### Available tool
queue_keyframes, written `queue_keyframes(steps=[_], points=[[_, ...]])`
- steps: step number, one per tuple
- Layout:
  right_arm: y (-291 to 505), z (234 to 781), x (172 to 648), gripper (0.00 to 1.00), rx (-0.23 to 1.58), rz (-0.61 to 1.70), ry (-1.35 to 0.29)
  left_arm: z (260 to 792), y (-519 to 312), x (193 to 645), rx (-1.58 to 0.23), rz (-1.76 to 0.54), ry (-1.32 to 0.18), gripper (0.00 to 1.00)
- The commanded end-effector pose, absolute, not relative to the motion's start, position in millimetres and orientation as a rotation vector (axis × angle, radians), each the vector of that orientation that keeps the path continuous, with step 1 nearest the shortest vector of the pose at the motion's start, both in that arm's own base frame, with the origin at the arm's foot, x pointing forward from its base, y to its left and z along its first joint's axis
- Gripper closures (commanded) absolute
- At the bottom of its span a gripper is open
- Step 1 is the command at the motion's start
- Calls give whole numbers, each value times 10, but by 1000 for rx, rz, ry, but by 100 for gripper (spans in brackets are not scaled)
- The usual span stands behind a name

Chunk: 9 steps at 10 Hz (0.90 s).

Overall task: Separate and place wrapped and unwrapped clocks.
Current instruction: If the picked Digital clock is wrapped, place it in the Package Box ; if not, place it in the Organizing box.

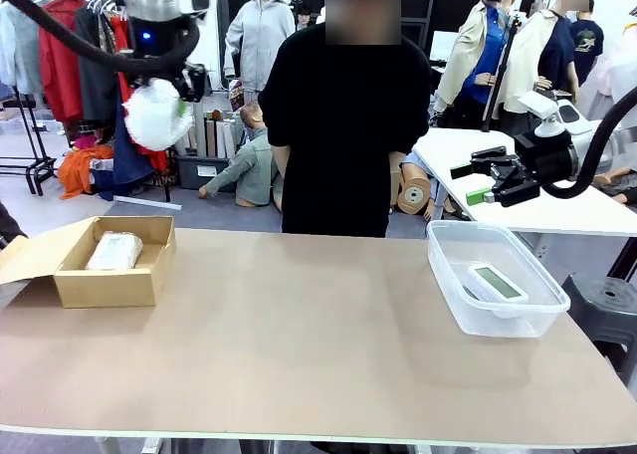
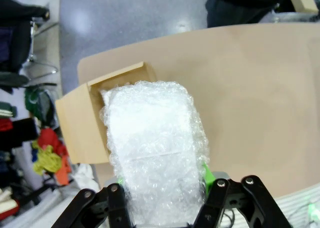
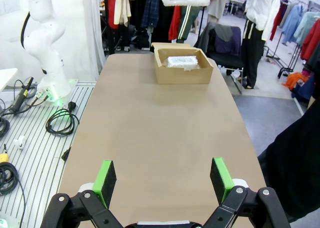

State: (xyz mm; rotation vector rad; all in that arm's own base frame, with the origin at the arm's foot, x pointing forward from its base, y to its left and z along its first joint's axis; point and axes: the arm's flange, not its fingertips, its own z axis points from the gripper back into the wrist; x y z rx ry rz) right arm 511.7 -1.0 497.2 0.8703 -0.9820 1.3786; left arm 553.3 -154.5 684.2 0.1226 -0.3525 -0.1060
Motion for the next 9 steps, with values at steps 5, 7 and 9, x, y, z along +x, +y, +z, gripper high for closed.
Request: queue_keyframes(steps=[5, 7, 9], points=[[-8, 4991, 5108, 0, 870, 1381, -985, 6070, -656, 5735, 27, -3, -428, 100], [-8, 4991, 5108, 0, 870, 1381, -985, 5760, -553, 5733, 5, 9, -435, 100], [-8, 4991, 5108, 0, 870, 1381, -985, 5511, -512, 5721, 26, 10, -424, 100]])
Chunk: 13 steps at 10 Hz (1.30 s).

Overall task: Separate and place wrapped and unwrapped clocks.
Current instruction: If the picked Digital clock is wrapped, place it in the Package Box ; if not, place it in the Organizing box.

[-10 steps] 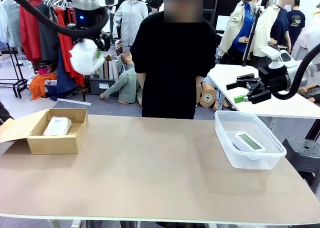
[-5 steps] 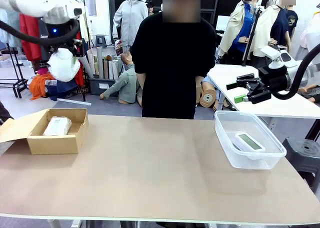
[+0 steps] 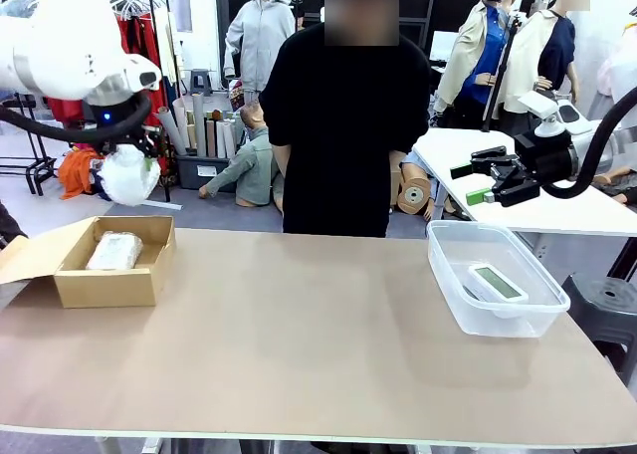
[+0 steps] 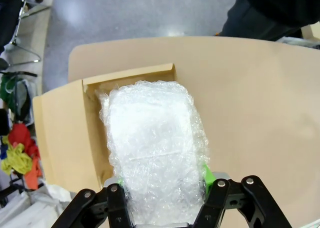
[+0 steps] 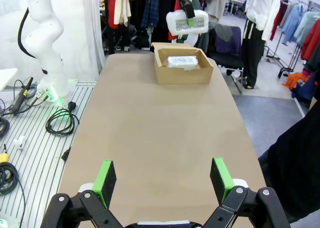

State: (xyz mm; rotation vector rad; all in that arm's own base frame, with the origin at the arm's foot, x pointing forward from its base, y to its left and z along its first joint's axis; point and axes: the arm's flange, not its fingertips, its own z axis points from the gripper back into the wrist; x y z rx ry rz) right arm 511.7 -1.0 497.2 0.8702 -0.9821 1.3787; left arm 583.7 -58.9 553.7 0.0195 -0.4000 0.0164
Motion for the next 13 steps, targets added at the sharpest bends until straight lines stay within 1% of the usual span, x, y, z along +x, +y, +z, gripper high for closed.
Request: queue_keyframes(steps=[1, 2, 3, 8, 9, 10, 13], points=[[-8, 4991, 5108, 0, 870, 1381, -985, 5404, -509, 5714, 10, 10, -402, 100], [-8, 4991, 5108, 0, 870, 1381, -985, 5371, -564, 5731, -12, 2, -385, 100], [-8, 4991, 5108, 0, 870, 1381, -985, 5420, -578, 5814, 20, 17, -389, 100], [-8, 4991, 5108, 0, 870, 1381, -985, 5370, -594, 5810, 18, 15, -383, 100], [-8, 4991, 5108, 0, 870, 1381, -985, 5405, -481, 5897, 17, 46, -329, 100], [-8, 4991, 5108, 0, 870, 1381, -985, 5319, -378, 5937, -12, 18, -313, 100], [-8, 4991, 5108, 0, 870, 1381, -985, 4978, -196, 6060, -80, -3, -344, 100]])
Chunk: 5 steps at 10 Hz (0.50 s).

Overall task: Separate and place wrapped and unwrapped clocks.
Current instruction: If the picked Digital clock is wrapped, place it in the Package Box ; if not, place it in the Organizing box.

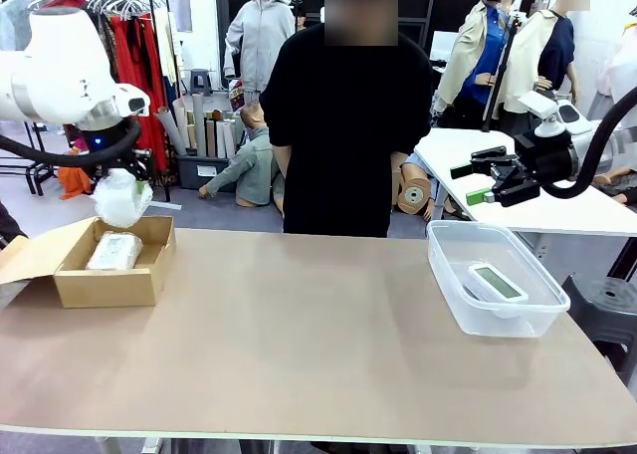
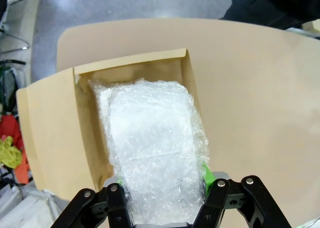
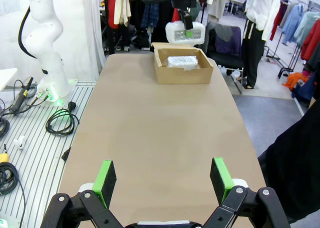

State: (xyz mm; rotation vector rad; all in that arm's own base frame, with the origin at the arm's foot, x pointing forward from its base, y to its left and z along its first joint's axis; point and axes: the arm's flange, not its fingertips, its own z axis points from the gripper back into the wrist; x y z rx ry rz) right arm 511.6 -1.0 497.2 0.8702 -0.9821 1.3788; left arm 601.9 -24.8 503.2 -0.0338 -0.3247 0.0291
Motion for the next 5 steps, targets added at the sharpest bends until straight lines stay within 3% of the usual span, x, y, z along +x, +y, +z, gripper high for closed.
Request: queue_keyframes(steps=[1, 5], points=[[-8, 4991, 5108, 0, 870, 1381, -985, 4874, -160, 6089, -77, -8, -353, 100], [-8, 4991, 5108, 0, 870, 1381, -985, 4455, -92, 6134, -108, -10, -338, 100]])
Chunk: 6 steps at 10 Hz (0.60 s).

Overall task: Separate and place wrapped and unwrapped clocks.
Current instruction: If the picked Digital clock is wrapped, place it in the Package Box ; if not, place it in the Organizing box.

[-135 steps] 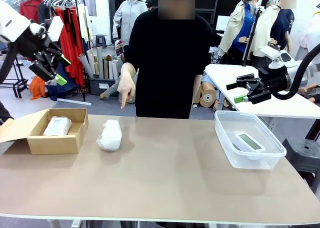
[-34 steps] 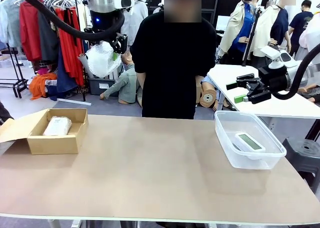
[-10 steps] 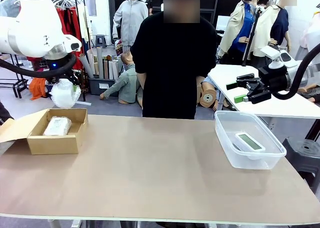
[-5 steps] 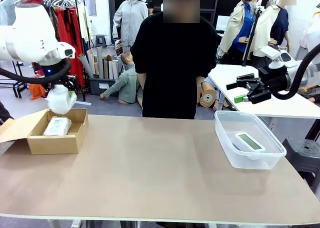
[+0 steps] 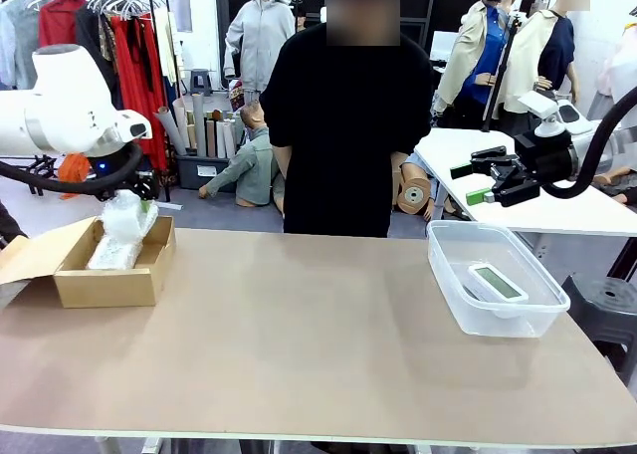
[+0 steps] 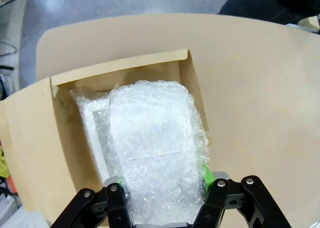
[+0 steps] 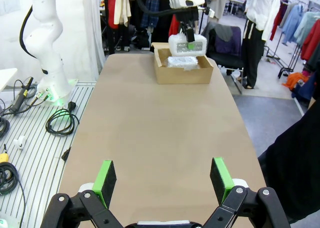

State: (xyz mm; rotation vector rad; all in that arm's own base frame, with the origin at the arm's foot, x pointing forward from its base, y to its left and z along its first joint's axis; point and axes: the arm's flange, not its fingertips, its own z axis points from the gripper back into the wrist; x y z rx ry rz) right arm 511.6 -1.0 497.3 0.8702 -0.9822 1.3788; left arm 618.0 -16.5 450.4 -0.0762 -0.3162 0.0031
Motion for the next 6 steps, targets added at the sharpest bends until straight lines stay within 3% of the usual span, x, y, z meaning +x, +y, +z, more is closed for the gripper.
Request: queue_keyframes(steps=[1, 6], points=[[-8, 4991, 5108, 0, 870, 1381, -985, 4389, -73, 6137, -113, -12, -334, 100], [-8, 4991, 5108, 0, 870, 1381, -985, 4054, -136, 6156, -98, -14, -305, 100]])
